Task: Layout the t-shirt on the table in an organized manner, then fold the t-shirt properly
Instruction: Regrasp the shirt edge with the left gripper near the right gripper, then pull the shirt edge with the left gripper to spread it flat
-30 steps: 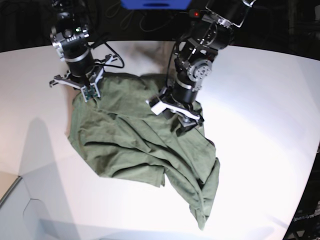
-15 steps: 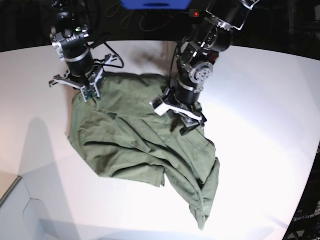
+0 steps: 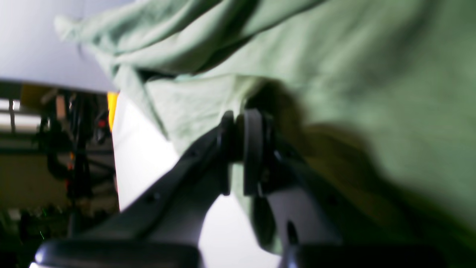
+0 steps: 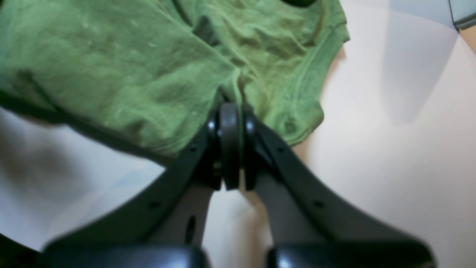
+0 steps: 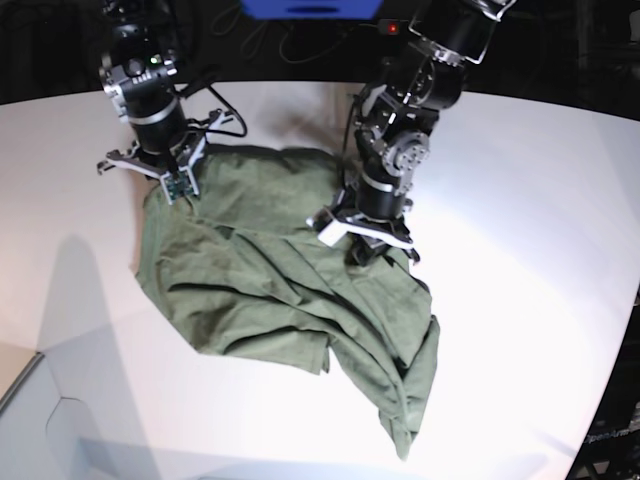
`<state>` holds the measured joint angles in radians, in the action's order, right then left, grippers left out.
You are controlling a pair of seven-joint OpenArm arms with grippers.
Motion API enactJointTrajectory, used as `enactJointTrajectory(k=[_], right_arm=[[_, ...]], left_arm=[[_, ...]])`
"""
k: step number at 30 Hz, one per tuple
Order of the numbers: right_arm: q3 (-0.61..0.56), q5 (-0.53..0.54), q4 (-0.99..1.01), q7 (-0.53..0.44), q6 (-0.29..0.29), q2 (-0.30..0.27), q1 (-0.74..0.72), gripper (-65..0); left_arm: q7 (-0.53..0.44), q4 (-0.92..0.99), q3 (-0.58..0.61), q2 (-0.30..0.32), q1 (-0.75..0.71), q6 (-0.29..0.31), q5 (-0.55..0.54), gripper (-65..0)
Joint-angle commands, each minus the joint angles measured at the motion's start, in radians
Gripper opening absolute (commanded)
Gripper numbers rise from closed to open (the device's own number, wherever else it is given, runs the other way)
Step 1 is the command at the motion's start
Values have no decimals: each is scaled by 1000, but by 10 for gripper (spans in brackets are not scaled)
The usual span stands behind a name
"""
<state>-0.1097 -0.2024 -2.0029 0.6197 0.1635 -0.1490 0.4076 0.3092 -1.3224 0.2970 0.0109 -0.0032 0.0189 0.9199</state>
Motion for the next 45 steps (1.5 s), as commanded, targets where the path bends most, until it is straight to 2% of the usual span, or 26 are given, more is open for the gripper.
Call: enactJointTrajectory(k=[1, 9, 11, 17, 23, 27, 33, 45], right_arm=[[3, -1, -19, -24, 1, -5, -5, -650], [3, -1, -19, -24, 1, -7, -5, -650], [3, -1, -19, -24, 1, -7, -5, -650], [5, -2, -19, -24, 1, -7, -6, -650], [6, -2, -19, -16, 1, -25, -19, -650], [12, -2, -19, -21, 1, -28, -20, -650], [41, -2, -19, -22, 1, -24, -43, -650], [61, -2, -19, -16, 1, -28, -114, -650]], left_arm=[[-12, -16, -20, -16, 16, -20, 8, -606], [-21, -30, -54, -30, 9, -17, 6, -612], [-21, -49, -57, -30, 9, -17, 5, -650], [-12, -148, -66, -1, 9, -17, -92, -647], [-12, -299, -186, 13, -19, -14, -118, -647], [-15, -400, -276, 57, -65, -14, -123, -647], [-17, -509, -428, 148, -208, -14, -287, -647], [-23, -480, -723, 271, -343, -14, -592, -647]])
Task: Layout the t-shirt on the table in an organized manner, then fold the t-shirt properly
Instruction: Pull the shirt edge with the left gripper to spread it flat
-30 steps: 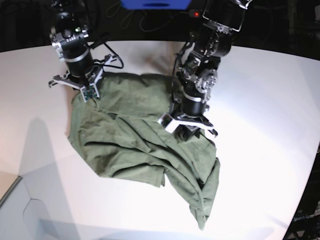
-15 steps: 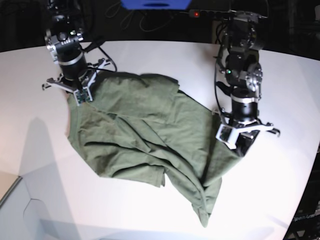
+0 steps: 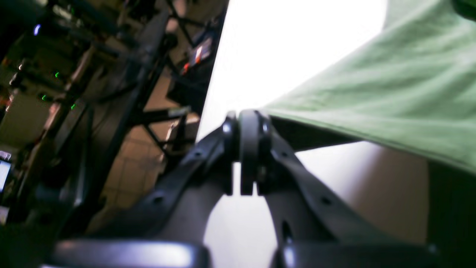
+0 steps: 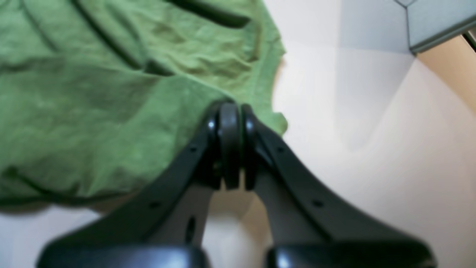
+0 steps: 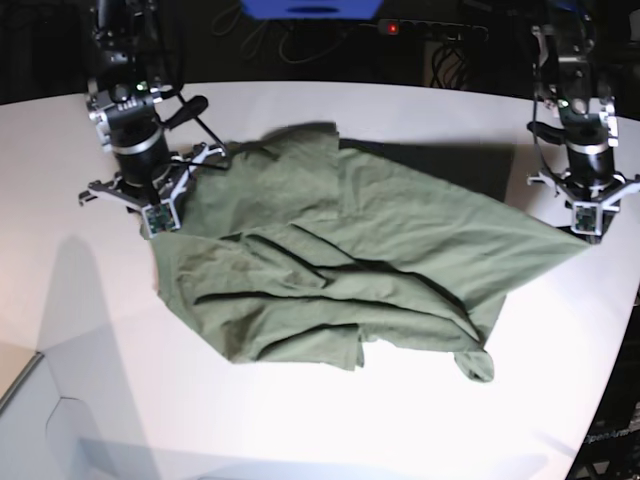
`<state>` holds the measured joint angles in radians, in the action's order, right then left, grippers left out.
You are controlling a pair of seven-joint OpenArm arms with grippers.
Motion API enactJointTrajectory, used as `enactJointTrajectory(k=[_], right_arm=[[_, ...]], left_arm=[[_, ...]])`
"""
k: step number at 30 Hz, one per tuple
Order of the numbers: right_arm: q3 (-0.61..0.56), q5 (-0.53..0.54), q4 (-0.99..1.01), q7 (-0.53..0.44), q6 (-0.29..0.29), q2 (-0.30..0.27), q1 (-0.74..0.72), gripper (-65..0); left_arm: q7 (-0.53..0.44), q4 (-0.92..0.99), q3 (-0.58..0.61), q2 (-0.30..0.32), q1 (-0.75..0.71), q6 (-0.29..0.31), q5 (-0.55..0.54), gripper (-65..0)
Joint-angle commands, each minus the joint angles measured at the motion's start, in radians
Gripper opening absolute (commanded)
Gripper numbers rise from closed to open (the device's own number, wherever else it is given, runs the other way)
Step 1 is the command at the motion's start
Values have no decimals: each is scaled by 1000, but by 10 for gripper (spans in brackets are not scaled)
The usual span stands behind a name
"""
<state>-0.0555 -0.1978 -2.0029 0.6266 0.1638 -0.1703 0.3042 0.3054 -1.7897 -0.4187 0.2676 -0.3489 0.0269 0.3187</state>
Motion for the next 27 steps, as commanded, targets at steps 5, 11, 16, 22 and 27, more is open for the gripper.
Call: enactJointTrajectory(k=[5, 11, 16, 22, 27], right_arm=[[85, -6, -19, -21, 1, 1, -53, -650], [191, -6, -8, -21, 1, 28, -83, -650], [213, -6, 34, -21, 9, 25, -76, -650], [210, -6, 57, -21, 173, 28, -29, -650], [211, -6, 58, 22, 260, 30, -17, -552]], left_arm=[[-19, 78, -27, 48, -23, -22, -33, -647], [-104, 195, -21, 40, -42, -22, -33, -647], [-142, 276, -21, 38, -39, -22, -33, -647], [-139, 284, 27, 38, -42, -22, -33, -647], [-131, 287, 76, 38, -43, -22, -33, -647]])
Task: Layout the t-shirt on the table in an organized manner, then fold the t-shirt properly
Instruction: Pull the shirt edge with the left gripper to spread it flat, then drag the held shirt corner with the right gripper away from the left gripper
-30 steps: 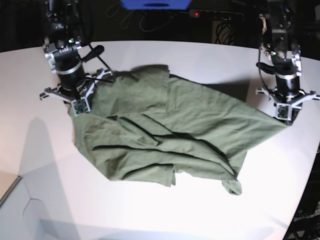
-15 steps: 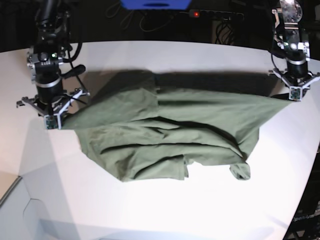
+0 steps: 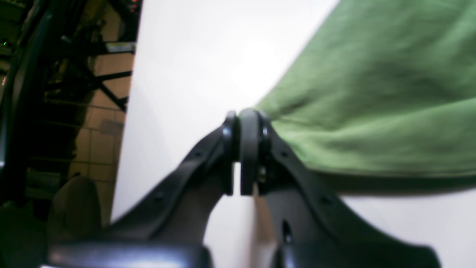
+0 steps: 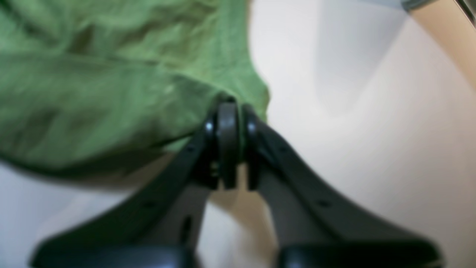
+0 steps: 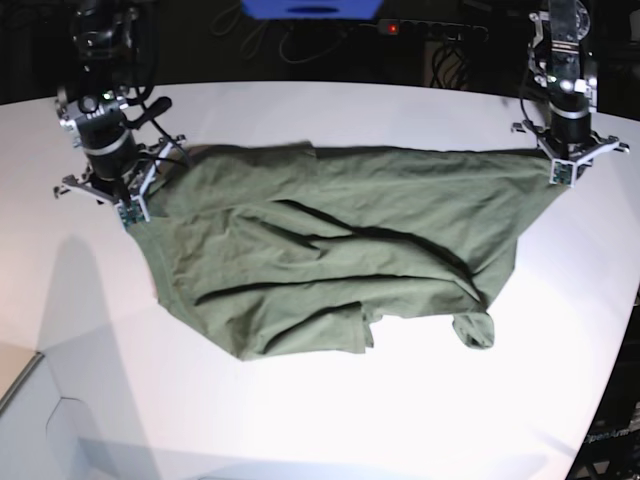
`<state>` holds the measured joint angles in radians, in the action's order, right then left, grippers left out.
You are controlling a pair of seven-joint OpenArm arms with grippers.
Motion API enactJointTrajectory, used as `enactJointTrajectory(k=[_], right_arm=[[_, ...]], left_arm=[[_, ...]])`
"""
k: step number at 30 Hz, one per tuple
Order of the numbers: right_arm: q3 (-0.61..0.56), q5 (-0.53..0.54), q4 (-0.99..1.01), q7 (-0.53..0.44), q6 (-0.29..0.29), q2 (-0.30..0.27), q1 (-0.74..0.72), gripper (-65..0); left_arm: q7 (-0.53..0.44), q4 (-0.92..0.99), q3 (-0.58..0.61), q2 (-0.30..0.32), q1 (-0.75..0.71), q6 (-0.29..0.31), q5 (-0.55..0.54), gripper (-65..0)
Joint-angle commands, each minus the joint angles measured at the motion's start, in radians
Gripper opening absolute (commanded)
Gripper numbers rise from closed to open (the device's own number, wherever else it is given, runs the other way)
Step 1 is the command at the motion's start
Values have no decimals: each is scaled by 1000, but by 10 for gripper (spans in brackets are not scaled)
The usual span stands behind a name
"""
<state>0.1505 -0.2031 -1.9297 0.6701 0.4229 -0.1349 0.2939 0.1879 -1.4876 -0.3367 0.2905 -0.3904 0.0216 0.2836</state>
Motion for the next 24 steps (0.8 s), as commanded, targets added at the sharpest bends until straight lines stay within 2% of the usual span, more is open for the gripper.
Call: enactJointTrajectory(k=[1, 3, 7, 12, 15, 20, 22, 24], right_arm=[[7, -2, -15, -6, 24, -7, -8, -518], [8, -3, -23, 6, 55, -10, -5, -456], [36, -3, -35, 4, 61, -12, -2, -377], [145, -2, -55, -3, 61, 27, -37, -344], [182, -2, -53, 6, 64, 34, -88, -344], [111, -6, -43, 6, 66, 28, -164, -344], [54, -6, -10, 7, 66, 16, -216, -344], [-1, -6, 46, 17, 66, 13, -269, -344]], left_arm=[[-14, -14, -6, 16, -2, -16, 3, -646], [-14, -12, 4, 14, -2, -16, 4, -645], [-12, -12, -2, 14, -2, -24, 3, -645], [-12, -18, -2, 14, -11, -21, 4, -642], [-12, -28, -2, 14, -15, -24, 3, -555], [-20, -43, -32, -14, -31, -19, 1, -296], [-17, -68, -57, -30, -31, -18, 1, -242], [-15, -103, -98, -47, -31, -18, 1, -232]])
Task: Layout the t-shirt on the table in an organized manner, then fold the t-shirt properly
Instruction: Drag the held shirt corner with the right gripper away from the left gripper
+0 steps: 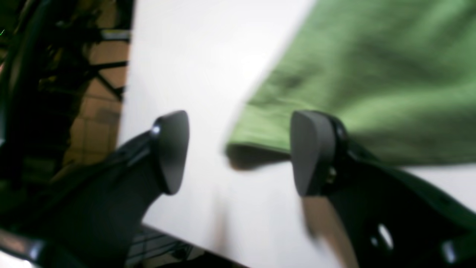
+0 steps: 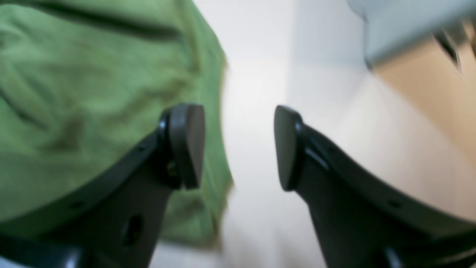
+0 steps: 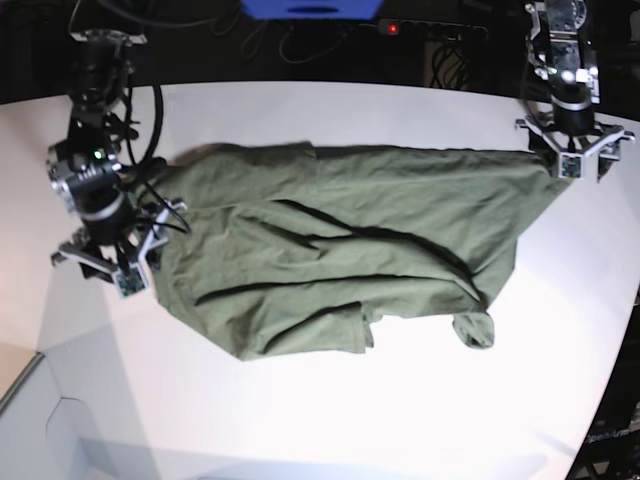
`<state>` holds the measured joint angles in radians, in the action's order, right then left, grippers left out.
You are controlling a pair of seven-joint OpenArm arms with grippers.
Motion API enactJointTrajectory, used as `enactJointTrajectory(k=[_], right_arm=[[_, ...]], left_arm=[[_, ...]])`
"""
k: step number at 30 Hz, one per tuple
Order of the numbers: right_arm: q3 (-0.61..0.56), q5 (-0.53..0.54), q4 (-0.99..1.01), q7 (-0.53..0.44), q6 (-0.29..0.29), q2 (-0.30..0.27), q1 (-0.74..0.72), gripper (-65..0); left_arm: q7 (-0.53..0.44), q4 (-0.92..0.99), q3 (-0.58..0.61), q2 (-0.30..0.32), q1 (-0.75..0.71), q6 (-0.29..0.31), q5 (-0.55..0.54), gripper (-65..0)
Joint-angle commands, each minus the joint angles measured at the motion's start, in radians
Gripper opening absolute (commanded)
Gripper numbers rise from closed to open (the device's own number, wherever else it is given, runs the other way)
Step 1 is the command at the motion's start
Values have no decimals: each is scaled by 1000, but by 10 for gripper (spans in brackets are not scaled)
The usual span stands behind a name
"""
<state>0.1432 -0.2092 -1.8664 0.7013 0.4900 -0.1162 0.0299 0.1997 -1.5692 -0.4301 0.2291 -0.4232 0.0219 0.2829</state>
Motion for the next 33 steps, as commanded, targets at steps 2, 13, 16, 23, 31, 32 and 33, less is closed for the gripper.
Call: enactJointTrajectory(k=[2, 13, 16, 23, 31, 32, 33], right_arm=[[-46, 0, 57, 19, -1, -13, -77, -344], [-227, 3, 552, 50, -1, -12, -457, -343], [-254, 1, 675, 11, -1, -12, -532, -342], [-254, 3, 1009, -144, -6, 0, -690, -281], [-247, 1, 1134, -320, -69, 13, -706, -281], [-247, 3, 1134, -331, -101, 13, -695, -281], [-247, 3, 1134, -342, -135, 13, -689, -281]], left_arm=[[-29, -69, -51, -3, 5, -18, 0, -232], [60, -76, 198, -127, 140, -17, 8, -233], [142, -29, 285, -132, 152, -17, 8, -233], [172, 57, 307, -122, 159, -17, 8, -234], [166, 66, 227, -112, 117, -17, 3, -234], [166, 66, 224, -112, 117, -17, 3, -234], [166, 66, 221, -112, 117, -17, 3, -234]])
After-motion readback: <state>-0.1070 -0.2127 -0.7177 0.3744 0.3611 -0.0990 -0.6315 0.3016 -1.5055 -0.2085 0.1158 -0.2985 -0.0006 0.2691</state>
